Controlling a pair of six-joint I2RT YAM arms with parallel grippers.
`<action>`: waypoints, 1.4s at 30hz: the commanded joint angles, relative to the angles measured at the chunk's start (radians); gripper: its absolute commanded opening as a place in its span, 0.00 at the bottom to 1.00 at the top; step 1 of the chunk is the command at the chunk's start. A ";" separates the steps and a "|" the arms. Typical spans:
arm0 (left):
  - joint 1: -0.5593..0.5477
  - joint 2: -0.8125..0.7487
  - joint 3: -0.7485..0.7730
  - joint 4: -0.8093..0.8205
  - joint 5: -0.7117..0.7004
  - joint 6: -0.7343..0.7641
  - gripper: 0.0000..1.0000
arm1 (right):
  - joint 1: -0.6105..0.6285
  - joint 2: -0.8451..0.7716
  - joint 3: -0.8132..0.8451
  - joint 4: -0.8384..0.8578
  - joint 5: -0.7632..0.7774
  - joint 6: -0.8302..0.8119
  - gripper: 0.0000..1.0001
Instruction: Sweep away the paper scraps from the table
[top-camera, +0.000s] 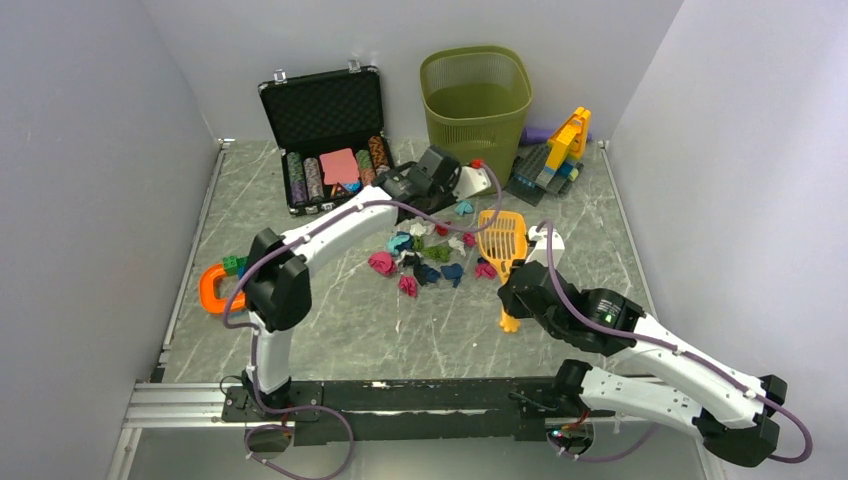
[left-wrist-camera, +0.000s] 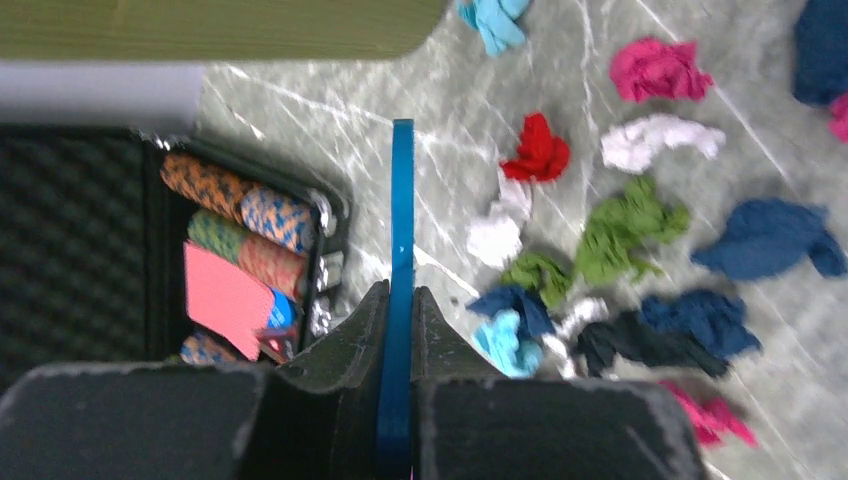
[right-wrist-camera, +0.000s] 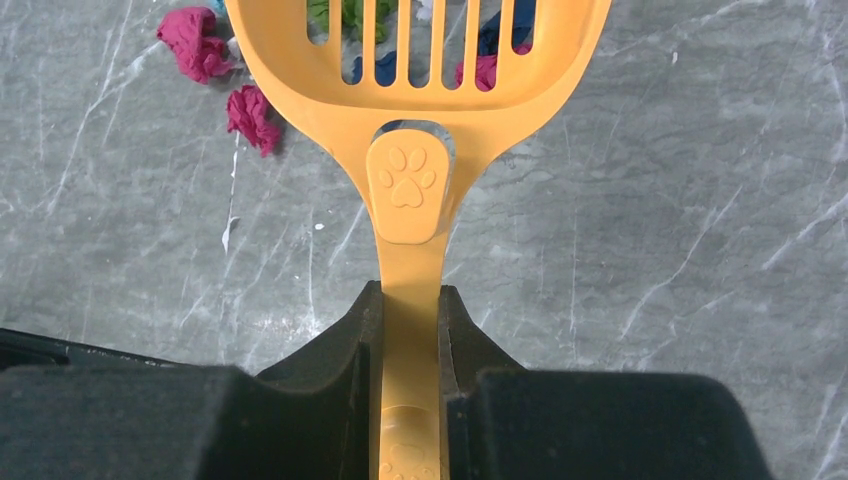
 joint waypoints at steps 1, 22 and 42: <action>-0.063 0.032 -0.057 0.319 -0.097 0.238 0.00 | -0.002 -0.035 0.045 0.010 0.027 -0.003 0.00; -0.116 0.373 0.214 0.139 0.132 0.338 0.00 | -0.002 -0.057 0.068 -0.022 0.042 0.020 0.00; -0.170 -0.195 -0.161 0.076 0.218 0.061 0.00 | -0.003 -0.012 0.101 -0.131 0.136 0.150 0.00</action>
